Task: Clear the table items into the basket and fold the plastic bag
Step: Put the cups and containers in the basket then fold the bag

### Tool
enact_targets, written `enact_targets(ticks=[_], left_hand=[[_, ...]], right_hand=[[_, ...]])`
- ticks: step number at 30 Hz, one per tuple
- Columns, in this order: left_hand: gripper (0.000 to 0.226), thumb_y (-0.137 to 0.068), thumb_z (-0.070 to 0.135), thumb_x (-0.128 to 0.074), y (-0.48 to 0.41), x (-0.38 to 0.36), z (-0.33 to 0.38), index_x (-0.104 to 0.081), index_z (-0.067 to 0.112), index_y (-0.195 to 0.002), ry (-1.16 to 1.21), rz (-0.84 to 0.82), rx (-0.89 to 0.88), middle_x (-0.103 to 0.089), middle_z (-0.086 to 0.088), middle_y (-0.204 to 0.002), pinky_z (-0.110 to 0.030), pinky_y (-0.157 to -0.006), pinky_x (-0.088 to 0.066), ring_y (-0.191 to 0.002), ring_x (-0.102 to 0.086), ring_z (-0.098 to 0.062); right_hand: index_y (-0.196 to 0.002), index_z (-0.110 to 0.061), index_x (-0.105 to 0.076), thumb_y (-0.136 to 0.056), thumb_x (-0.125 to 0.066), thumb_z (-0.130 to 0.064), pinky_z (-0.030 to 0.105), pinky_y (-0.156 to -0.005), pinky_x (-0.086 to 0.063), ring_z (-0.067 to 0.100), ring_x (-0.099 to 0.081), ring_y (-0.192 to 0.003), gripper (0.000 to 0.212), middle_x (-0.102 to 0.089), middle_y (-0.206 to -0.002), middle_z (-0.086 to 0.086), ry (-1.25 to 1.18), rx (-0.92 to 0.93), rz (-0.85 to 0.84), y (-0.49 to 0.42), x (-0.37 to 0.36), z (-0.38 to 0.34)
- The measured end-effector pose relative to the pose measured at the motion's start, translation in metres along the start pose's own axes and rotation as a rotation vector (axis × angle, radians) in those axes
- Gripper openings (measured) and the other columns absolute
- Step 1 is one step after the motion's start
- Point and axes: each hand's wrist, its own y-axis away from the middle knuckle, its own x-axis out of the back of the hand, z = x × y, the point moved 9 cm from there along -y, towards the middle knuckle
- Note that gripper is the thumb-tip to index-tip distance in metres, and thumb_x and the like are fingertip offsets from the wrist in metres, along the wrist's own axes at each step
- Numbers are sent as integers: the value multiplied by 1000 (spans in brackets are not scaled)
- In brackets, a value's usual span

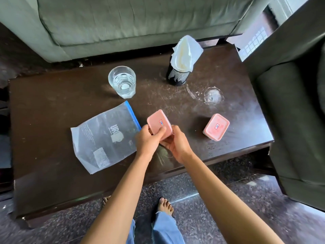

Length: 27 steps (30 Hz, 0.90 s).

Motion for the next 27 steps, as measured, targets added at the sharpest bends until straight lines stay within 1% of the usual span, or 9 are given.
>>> enact_targets(ticks=[3,6,9,11,14,17,20,24,27], left_hand=[[46,-75,40,-75,-3,-4,-1,-62,8,-106,-82,69,-23,-68,-2,-97,-29,-70,-53,-79,-59,-15],[40,-77,35,-75,1,-2,10,-61,7,-103,-198,135,-107,-63,2,-89,-21,-55,-42,-76,-55,-12],[28,-87,32,-65,4,-3,15,-61,8,-102,-199,181,-135,-67,-1,-95,-25,-56,-52,-79,-61,-15],[27,-95,32,-50,6,-1,17,-60,7,-101,-194,207,-123,-67,-7,-98,-26,-56,-51,-80,-61,-17],[32,-99,31,-39,12,10,20,-56,4,-100,-143,268,-111,-62,-7,-94,-24,-57,-36,-78,-51,-15],[29,-100,30,-38,15,28,20,-55,6,-103,-95,289,-110,-60,-2,-95,-27,-65,-37,-80,-51,-16],[25,-99,29,-40,9,54,17,-55,9,-101,-39,293,-134,-65,-7,-101,-32,-72,-49,-88,-60,-21],[21,-99,24,-41,-1,100,11,-57,10,-103,73,310,-143,-67,-7,-105,-29,-75,-48,-95,-64,-21],[19,-98,22,-42,-10,149,1,-58,10,-100,132,386,-136,-68,-8,-100,-29,-74,-45,-91,-65,-22]], right_hand=[[-98,-8,-68,-100,-40,-27,34,-67,-61,24,-72,-77,33,-71,-93,13,401,127,202,3,27,-17],[-102,-7,-64,-100,-44,-24,31,-61,-61,22,-71,-69,26,-70,-90,10,604,235,319,10,42,-35],[-111,-10,-59,-99,-44,-22,36,-71,-57,24,-66,-86,22,-67,-104,11,798,322,377,14,46,-46],[-123,-9,-51,-97,-48,-27,32,-79,-45,27,-57,-101,31,-60,-116,11,944,444,398,20,39,-54],[-132,-5,-43,-87,-62,-40,40,-86,-43,33,-51,-105,60,-53,-121,14,1151,630,410,31,13,-63],[-136,-5,-38,-74,-72,-49,44,-84,-45,36,-51,-100,83,-49,-121,16,1397,589,431,26,-11,-58],[-138,-6,-32,-74,-74,-34,41,-90,-44,37,-50,-107,82,-48,-122,16,1364,491,434,18,-24,-54],[-131,-5,-38,-73,-71,-23,36,-93,-40,32,-48,-112,68,-51,-121,14,1100,582,393,28,-56,-65],[-132,-9,-42,-72,-75,-25,18,-83,-35,21,-48,-108,70,-52,-121,10,1034,699,318,40,-106,-79]])
